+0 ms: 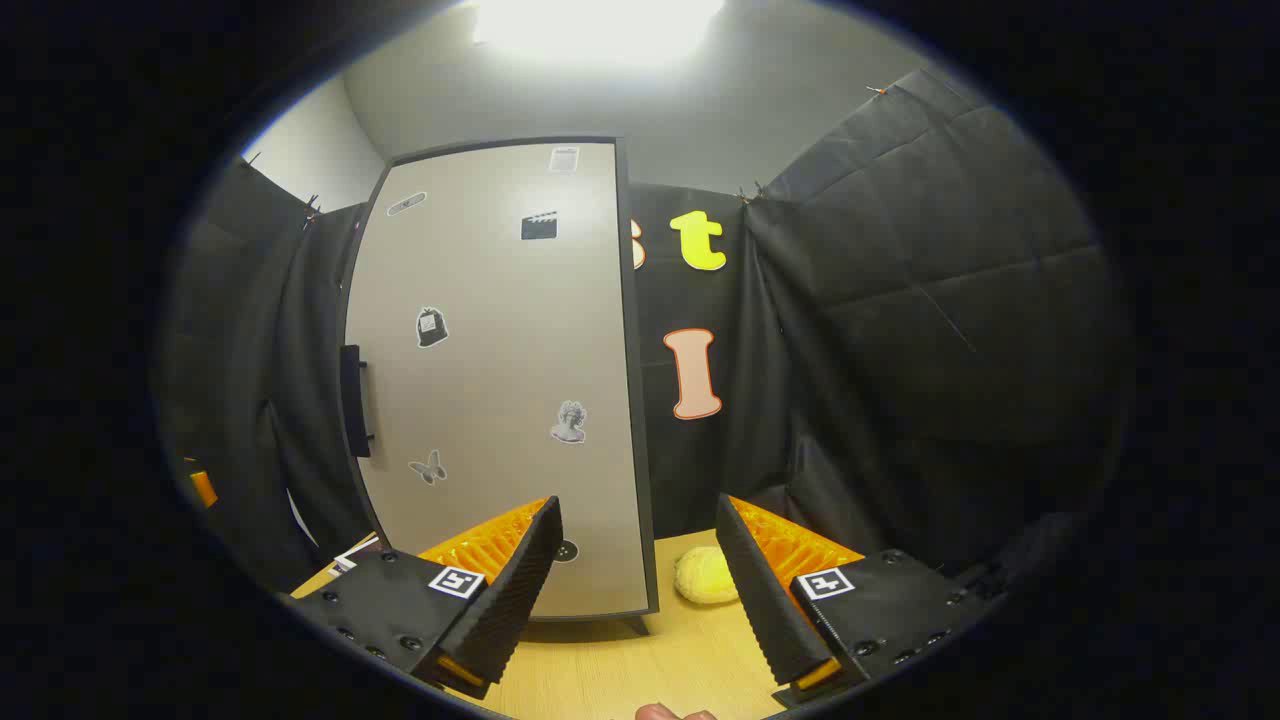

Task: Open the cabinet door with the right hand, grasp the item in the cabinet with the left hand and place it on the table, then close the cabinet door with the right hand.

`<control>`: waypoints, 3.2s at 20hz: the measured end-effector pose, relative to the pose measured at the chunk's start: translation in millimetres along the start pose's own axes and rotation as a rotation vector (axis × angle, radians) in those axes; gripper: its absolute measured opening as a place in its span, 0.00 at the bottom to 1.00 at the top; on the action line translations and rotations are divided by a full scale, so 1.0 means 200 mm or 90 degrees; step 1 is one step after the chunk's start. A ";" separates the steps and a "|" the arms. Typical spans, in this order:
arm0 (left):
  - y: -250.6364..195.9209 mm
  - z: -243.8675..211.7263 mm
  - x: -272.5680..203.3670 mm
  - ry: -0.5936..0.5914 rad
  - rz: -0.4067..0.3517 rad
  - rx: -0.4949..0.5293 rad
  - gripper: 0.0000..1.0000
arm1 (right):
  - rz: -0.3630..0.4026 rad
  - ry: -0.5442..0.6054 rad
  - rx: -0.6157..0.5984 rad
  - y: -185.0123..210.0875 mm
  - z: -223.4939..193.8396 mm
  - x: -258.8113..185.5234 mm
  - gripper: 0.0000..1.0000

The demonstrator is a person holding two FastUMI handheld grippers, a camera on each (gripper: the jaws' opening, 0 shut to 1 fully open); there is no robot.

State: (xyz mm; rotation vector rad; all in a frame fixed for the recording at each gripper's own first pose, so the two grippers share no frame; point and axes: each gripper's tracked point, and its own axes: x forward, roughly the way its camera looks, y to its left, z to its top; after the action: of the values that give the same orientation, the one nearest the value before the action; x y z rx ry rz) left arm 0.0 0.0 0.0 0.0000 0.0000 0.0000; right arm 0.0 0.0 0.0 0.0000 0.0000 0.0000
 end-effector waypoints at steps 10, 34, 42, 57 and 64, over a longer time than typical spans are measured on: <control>0.16 0.09 0.00 0.000 0.037 -0.034 0.90 | 0.002 -0.006 -0.016 0.03 0.11 -0.01 0.98; 0.44 -0.37 -0.21 0.072 0.139 -0.096 0.93 | 0.223 -0.019 0.004 0.99 0.50 0.25 0.97; 0.69 -0.57 -0.33 0.108 0.210 -0.222 0.96 | 0.262 -0.011 -0.017 1.37 0.46 0.39 0.98; 1.00 -0.59 -0.31 0.118 0.261 -0.138 0.93 | 0.228 0.052 -0.055 1.68 0.22 0.64 0.87; 1.00 -0.59 -0.31 0.127 0.251 -0.104 0.93 | 0.192 0.068 -0.054 1.69 0.16 0.70 0.41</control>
State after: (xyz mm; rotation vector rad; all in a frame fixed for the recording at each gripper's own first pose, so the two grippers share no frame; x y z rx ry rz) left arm -61.1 199.8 -118.0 -0.1636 0.1995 0.3945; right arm 140.8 337.6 32.2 -0.0842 0.1072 0.3013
